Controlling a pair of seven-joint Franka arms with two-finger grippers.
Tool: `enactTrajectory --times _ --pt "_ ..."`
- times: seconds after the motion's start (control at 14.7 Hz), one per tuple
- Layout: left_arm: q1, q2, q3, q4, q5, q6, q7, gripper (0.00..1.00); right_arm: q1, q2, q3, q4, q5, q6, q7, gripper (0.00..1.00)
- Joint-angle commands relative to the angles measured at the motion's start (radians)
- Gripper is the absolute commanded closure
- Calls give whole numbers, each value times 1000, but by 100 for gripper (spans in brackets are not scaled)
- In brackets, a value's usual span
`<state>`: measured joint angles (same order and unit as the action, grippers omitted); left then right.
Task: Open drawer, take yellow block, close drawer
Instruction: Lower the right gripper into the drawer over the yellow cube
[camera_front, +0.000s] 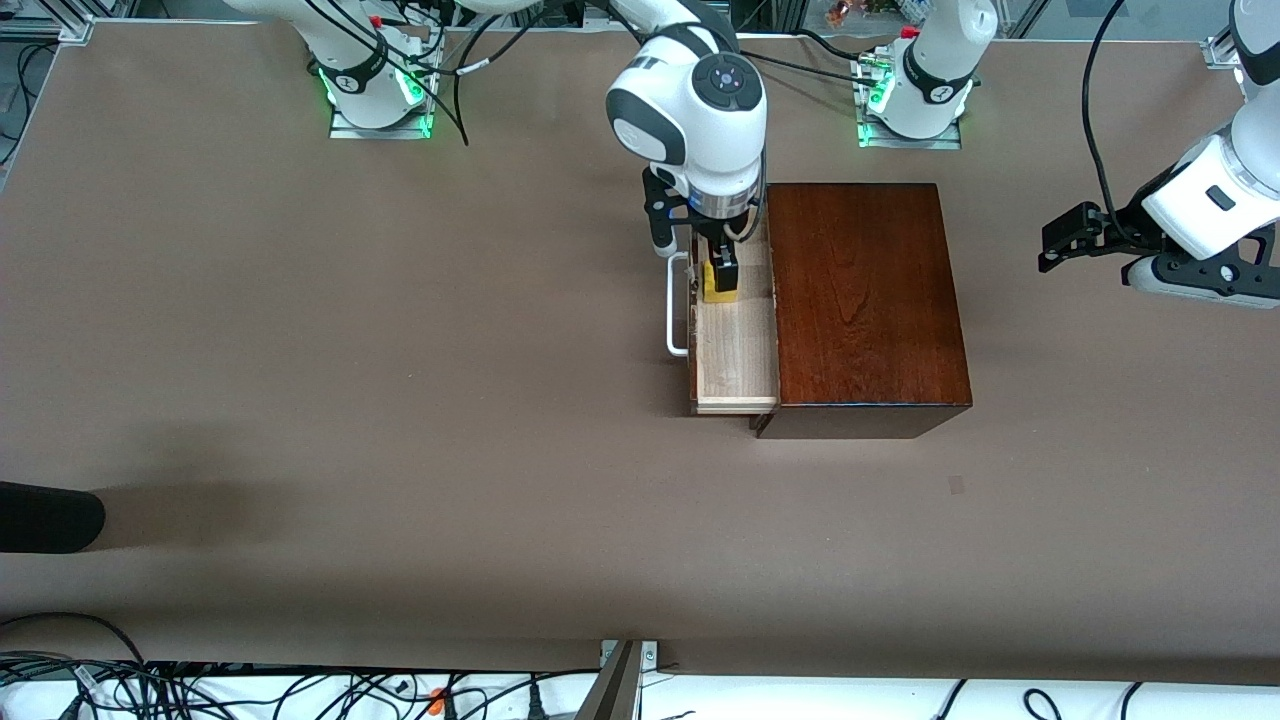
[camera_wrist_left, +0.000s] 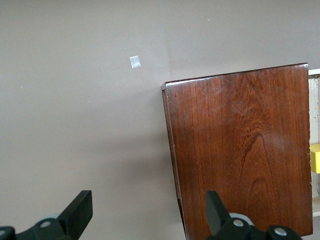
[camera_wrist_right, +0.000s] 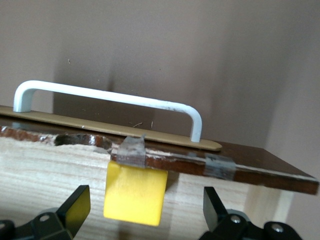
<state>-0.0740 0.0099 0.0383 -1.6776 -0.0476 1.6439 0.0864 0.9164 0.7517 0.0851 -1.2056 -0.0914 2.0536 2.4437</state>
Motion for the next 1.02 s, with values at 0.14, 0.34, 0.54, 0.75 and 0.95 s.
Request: enactTrajectory --times 0.14,0.34,0.54,0.75,0.95 --pt "13 -1 -6 4 8 -19 -7 0 9 34 -8 37 -16 34 37 0" --pt "10 -1 -8 7 9 -19 -7 0 9 41 -8 35 -16 34 37 0" --pt "8 1 -8 16 8 -24 -7 0 7 52 -10 35 -16 63 38 0" --pt "10 8 -8 22 8 -22 -7 0 4 63 -16 35 -16 85 52 34" --pt "8 12 -8 29 8 -24 -7 0 -4 61 -18 38 -16 85 49 76"
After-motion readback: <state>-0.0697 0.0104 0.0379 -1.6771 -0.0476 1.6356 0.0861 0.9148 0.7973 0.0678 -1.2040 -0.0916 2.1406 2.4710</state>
